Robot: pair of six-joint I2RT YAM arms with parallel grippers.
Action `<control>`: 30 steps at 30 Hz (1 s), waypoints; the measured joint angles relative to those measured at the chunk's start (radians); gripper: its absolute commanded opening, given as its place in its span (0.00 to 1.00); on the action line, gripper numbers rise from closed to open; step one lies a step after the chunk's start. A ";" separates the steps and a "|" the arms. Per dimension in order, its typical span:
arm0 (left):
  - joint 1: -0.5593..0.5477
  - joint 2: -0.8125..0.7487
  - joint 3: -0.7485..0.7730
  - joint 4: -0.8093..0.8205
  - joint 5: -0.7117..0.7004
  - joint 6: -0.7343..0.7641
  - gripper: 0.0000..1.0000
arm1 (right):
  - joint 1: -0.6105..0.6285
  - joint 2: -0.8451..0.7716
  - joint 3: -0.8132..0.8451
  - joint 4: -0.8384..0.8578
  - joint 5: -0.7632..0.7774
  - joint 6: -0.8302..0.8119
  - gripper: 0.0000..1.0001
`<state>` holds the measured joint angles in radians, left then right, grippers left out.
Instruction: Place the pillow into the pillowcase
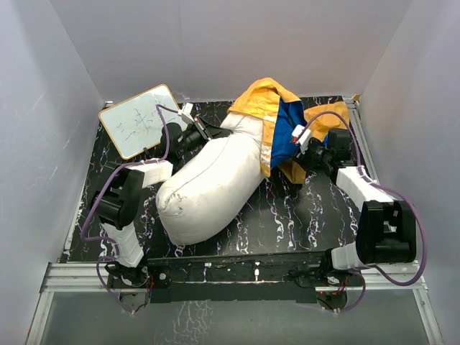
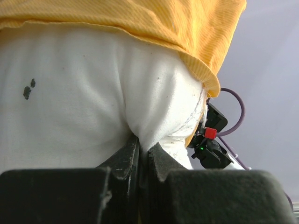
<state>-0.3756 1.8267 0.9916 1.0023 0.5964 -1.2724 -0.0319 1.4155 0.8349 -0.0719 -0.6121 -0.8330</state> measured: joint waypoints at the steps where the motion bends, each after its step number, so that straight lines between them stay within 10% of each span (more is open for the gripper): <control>1: 0.000 0.000 0.001 0.000 0.000 -0.002 0.00 | 0.010 -0.001 0.001 0.000 -0.005 0.008 0.15; 17: 0.015 0.151 0.217 -0.088 0.060 0.009 0.02 | 0.092 -0.201 0.337 -0.439 -0.319 0.317 0.08; 24: 0.044 0.196 0.358 -0.264 0.115 0.089 0.48 | 0.089 -0.070 0.459 -0.522 -0.337 0.425 0.08; 30: 0.149 0.151 0.537 -0.765 -0.017 0.426 0.83 | 0.090 -0.038 0.478 -0.538 -0.321 0.484 0.08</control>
<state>-0.2268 1.9778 1.5284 0.2371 0.5797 -0.8459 0.0578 1.3773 1.3132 -0.6102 -0.9333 -0.3489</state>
